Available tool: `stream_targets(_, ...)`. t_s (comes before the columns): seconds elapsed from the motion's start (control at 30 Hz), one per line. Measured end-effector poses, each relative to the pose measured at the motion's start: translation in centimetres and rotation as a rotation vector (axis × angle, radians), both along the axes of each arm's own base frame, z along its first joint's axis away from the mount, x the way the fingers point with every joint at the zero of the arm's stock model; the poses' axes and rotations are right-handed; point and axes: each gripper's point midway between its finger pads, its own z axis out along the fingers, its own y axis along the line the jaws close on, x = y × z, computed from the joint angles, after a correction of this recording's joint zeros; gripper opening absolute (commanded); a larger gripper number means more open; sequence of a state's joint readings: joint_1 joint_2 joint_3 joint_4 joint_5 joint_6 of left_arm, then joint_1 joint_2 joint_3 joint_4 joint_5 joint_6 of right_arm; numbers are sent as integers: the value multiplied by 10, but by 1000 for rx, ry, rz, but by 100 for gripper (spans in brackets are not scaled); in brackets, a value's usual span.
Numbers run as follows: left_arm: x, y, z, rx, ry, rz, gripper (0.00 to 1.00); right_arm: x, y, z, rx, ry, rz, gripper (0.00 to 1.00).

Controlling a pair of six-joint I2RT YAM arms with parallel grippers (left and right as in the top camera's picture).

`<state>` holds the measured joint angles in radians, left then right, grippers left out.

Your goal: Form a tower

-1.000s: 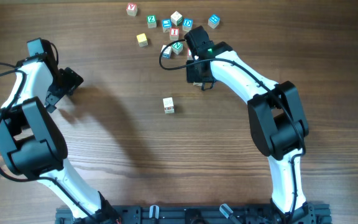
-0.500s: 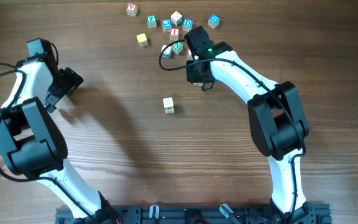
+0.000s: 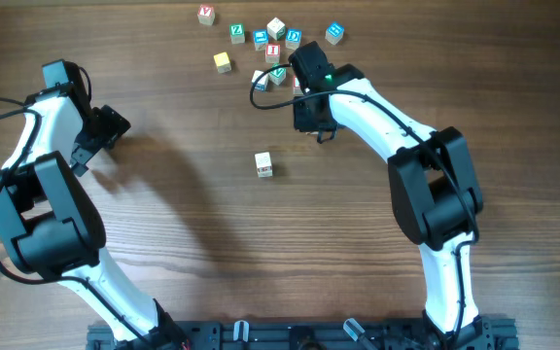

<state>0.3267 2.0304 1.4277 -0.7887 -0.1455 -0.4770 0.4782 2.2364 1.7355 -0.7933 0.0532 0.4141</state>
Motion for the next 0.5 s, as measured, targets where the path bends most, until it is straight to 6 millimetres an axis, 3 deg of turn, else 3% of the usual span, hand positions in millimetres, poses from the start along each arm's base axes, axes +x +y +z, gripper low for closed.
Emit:
stream_targets(0.03,0,0,0,0,0,0,100,0,2,9,10,-2,3,29)
stream_targets(0.1,0,0,0,0,0,0,100,2,12,52,58,-59,19,29)
stream_targets(0.13,0,0,0,0,0,0,100,-5,23,105,106,-135,45,28)
stream_targets(0.17,0,0,0,0,0,0,100,-15,34,143,141,-195,76,28)
stream_targets(0.23,0,0,0,0,1,0,100,-36,50,178,174,-232,117,29)
stream_targets(0.3,0,0,0,0,0,0,100,-57,65,187,187,-218,145,29)
stream_targets(0.37,0,0,0,0,0,0,100,-77,81,173,175,-164,163,30)
stream_targets(0.5,0,0,0,0,0,0,100,-99,88,135,111,-88,150,32)
